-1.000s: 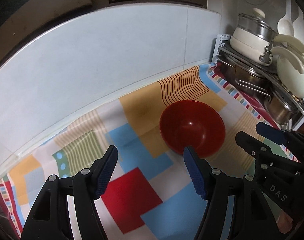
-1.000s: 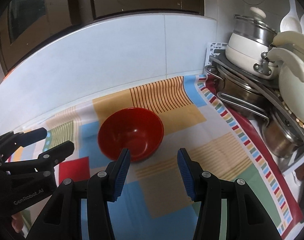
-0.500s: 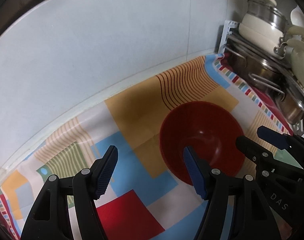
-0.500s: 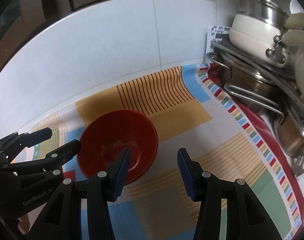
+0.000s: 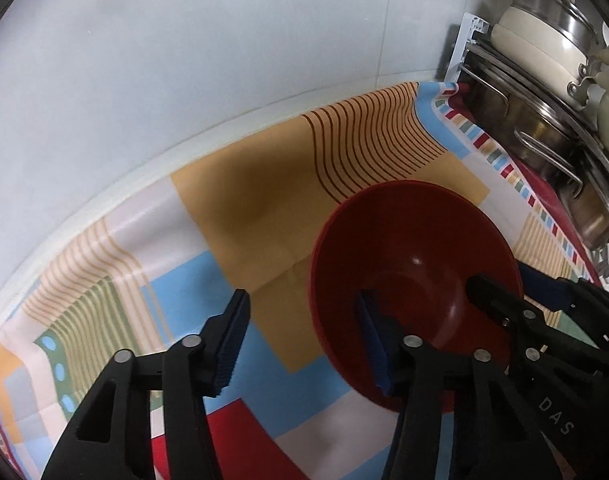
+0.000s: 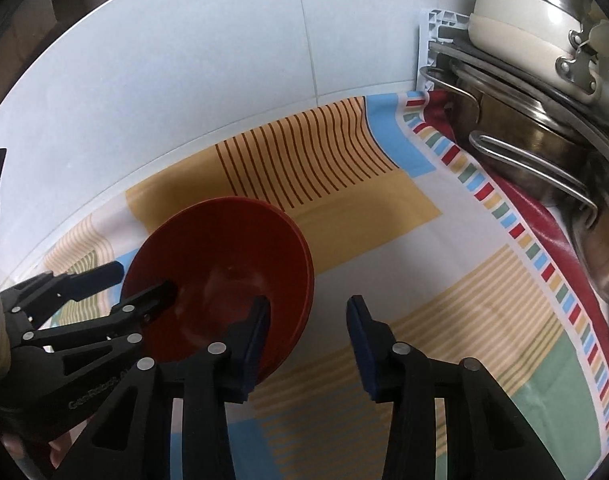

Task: Organize plates and bowls
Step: 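Close both grippers on the red-and-black bowl's rim, then carry the red-and-black bowl over the stacked bowls with both grippers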

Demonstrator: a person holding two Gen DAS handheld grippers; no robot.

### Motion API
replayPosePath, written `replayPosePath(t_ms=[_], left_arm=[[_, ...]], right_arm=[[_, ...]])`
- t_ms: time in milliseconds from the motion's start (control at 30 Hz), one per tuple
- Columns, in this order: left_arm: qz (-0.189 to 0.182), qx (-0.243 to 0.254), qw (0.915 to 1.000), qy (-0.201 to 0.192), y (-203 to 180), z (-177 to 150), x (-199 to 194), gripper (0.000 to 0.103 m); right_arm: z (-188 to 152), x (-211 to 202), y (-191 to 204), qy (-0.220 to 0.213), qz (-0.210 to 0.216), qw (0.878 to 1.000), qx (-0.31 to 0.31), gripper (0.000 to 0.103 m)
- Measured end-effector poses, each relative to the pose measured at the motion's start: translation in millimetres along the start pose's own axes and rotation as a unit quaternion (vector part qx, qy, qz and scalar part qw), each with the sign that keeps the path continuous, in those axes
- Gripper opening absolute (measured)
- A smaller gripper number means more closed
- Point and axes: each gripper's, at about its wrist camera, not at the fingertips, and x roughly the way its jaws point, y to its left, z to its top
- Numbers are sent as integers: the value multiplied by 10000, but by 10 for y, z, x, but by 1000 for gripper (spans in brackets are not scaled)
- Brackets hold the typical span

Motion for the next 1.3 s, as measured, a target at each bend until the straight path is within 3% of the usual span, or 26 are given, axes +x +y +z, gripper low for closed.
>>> replayPosePath(t_ms=[167,367,767,1300], left_arm=[[-157,-20,9997,210,-39,10,120,28],[-257,4,9993,257,-95,22,149,16],[-188,-81,9996,169,-18,-13,17,15],[-123,-277,9993,-200,51,-318,-752,15]], right_arm=[[14,59,-10,49,67,10000,23,31],[32,92,26,43,95,9999,-36,19],[-8,13,83,42,62,9999,-78,18],[-166,-597,263,-247,214,9990,-320,18]])
